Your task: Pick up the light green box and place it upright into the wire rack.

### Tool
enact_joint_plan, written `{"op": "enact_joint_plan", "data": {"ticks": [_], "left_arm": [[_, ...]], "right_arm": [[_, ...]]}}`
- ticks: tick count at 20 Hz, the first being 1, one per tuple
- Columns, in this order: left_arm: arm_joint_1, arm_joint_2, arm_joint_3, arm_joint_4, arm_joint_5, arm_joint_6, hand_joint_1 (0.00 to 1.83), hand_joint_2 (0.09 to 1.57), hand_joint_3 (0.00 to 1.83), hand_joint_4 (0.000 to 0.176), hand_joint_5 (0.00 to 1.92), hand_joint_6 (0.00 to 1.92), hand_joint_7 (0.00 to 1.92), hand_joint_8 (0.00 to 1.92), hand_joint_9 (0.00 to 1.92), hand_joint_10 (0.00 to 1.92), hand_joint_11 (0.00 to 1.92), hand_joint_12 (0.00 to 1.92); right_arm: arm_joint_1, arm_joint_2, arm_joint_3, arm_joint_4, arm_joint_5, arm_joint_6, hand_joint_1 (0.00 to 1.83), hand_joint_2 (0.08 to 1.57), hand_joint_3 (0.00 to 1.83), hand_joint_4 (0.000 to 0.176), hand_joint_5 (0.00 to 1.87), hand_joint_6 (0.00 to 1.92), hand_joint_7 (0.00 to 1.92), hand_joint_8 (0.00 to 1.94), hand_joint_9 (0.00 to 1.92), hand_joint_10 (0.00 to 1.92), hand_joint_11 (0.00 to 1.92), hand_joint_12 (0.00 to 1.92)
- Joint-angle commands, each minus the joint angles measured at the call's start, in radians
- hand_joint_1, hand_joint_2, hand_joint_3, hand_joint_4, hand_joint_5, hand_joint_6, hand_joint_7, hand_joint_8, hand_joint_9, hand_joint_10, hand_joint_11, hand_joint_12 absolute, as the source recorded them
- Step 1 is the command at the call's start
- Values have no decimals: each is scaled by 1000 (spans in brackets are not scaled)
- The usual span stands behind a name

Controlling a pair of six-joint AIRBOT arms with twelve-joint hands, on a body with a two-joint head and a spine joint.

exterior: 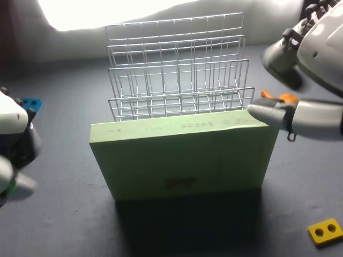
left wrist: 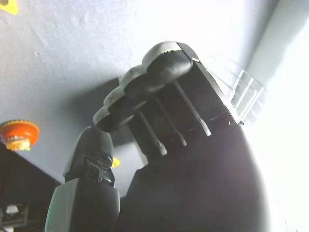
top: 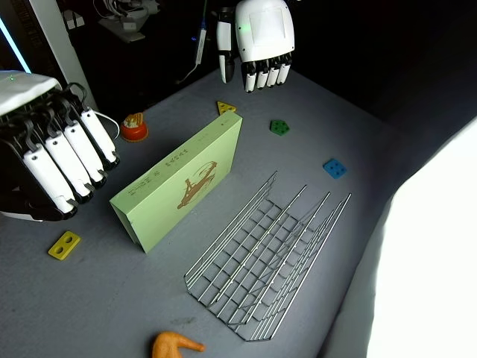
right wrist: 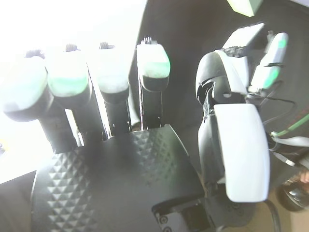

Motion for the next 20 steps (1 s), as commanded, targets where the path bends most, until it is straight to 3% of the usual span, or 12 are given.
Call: {"op": "enact_joint_plan", "data": {"ticks": [1,2,7,11,16,19,20], "left_arm": [[-10,6,-2,21,-62,4,407,1274,40,0,290,7,336,4,386,11,79,972],[-11,6,-5,21,-62,4,407,1278,32,0,294,6,340,4,390,9,79,972],[-12,8,-21,21,-62,4,441,1270,11,0,288,5,325,0,391,4,87,964],[-10,26,-45,21,-62,4,412,1259,0,0,261,0,270,0,316,0,6,1044],[-8,28,-45,21,-62,4,379,1251,0,0,212,1,219,1,214,3,0,757],[-8,28,-44,21,-62,5,373,1242,0,0,224,16,231,6,219,5,0,677],[-8,28,-44,21,-62,5,386,1243,0,0,205,7,208,1,212,1,0,677]], "right_arm": [[10,0,-12,-20,143,-34,333,1139,16,0,176,61,248,2,231,127,0,962],[10,-6,-29,1,160,-81,336,1141,13,0,180,56,247,0,233,120,0,954],[27,-31,-63,57,173,-127,330,1139,3,0,209,22,242,0,235,56,0,966],[117,-89,-66,275,76,-230,399,1129,0,0,245,22,248,4,223,32,0,936],[187,-161,-63,476,-42,-257,328,1142,3,0,212,2,187,0,174,4,0,808],[208,-226,-46,714,-33,-408,369,1050,0,0,108,1,104,0,123,0,0,683],[209,-239,-39,740,-32,-414,471,1019,0,0,93,2,101,1,124,1,0,676]]}}
